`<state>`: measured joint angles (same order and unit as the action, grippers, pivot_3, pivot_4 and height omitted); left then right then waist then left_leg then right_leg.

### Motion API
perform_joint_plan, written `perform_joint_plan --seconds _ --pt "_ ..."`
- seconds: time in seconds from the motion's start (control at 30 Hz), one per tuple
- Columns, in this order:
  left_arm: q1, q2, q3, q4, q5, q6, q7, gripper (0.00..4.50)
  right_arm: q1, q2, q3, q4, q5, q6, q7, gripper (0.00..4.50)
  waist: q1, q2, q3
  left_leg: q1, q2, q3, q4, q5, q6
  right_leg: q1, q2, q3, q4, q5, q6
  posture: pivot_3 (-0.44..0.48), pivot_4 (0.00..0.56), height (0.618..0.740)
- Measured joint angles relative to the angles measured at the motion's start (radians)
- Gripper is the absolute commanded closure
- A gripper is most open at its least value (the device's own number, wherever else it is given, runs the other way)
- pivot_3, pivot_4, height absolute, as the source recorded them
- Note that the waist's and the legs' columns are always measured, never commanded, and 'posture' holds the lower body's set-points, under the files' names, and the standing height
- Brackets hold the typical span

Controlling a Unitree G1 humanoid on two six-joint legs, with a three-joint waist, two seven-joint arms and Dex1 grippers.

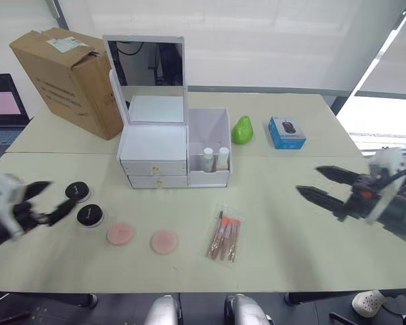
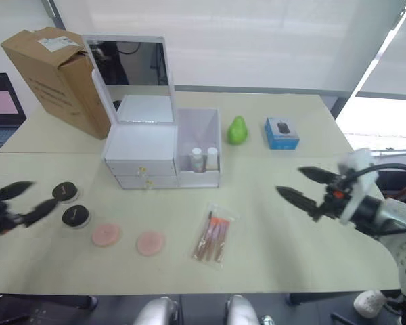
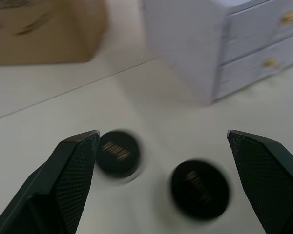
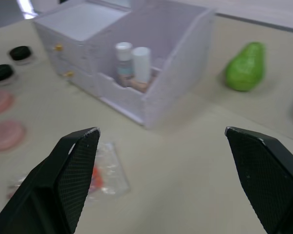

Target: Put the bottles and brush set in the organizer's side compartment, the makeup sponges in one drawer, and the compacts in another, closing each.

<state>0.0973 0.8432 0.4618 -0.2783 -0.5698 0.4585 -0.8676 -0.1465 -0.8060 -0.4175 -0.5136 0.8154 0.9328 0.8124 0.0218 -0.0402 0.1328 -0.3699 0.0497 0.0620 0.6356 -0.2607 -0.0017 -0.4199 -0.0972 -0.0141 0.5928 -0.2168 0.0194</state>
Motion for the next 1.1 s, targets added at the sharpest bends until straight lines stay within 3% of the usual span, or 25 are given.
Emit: perform_joint_plan --seconds 0.17,0.27,0.43,0.73,0.9,1.1 --pt "-0.137 -0.085 -0.268 -0.176 -0.046 0.090 0.014 0.00 -0.077 -0.011 0.128 -0.022 0.130 0.183 -0.063 0.04 -0.002 -0.008 -0.004 -0.003 0.000 -0.002 0.004 0.003 0.006 0.003 0.006 0.003 0.000 0.003 -0.001 0.000 0.150 0.740" --pt "-0.253 -0.164 -0.460 -0.191 -0.026 0.115 0.007 0.19 -0.121 0.081 0.206 0.006 0.209 0.350 -0.189 0.01 -0.004 -0.008 -0.005 -0.001 0.000 -0.003 0.004 0.003 0.006 0.006 0.007 0.003 0.000 0.002 -0.001 0.000 0.150 0.740" --pt "-0.323 -0.189 -0.677 -0.086 0.077 0.040 -0.119 1.45 -0.154 0.223 0.207 0.147 0.296 0.617 -0.371 0.00 -0.009 -0.007 -0.005 -0.002 -0.001 -0.007 0.006 0.004 0.007 0.006 0.009 0.003 0.000 0.002 -0.001 0.000 0.150 0.740" --pt "-0.407 -0.286 -0.809 0.111 0.187 -0.076 -0.236 4.41 -0.114 0.262 0.173 0.362 0.566 0.673 -0.674 0.00 -0.008 -0.005 -0.006 -0.003 -0.001 -0.008 0.007 0.004 0.007 0.008 0.009 0.003 0.000 0.002 0.000 0.000 0.150 0.740" --pt "-0.424 -0.365 -0.866 0.213 0.266 -0.135 -0.232 4.46 -0.108 0.264 0.170 0.440 0.733 0.645 -0.841 0.00 -0.010 -0.005 -0.006 -0.002 -0.001 -0.010 0.007 0.004 0.008 0.013 0.010 0.003 -0.002 0.002 0.000 0.000 0.150 0.740" --pt "-0.456 -0.376 -0.895 0.296 0.373 -0.213 -0.223 4.46 -0.109 0.290 0.268 0.491 0.931 0.502 -1.048 0.00 -0.019 -0.005 -0.007 -0.002 0.000 -0.016 0.007 0.004 0.009 0.016 0.015 0.006 -0.002 0.002 0.000 0.000 0.150 0.740"
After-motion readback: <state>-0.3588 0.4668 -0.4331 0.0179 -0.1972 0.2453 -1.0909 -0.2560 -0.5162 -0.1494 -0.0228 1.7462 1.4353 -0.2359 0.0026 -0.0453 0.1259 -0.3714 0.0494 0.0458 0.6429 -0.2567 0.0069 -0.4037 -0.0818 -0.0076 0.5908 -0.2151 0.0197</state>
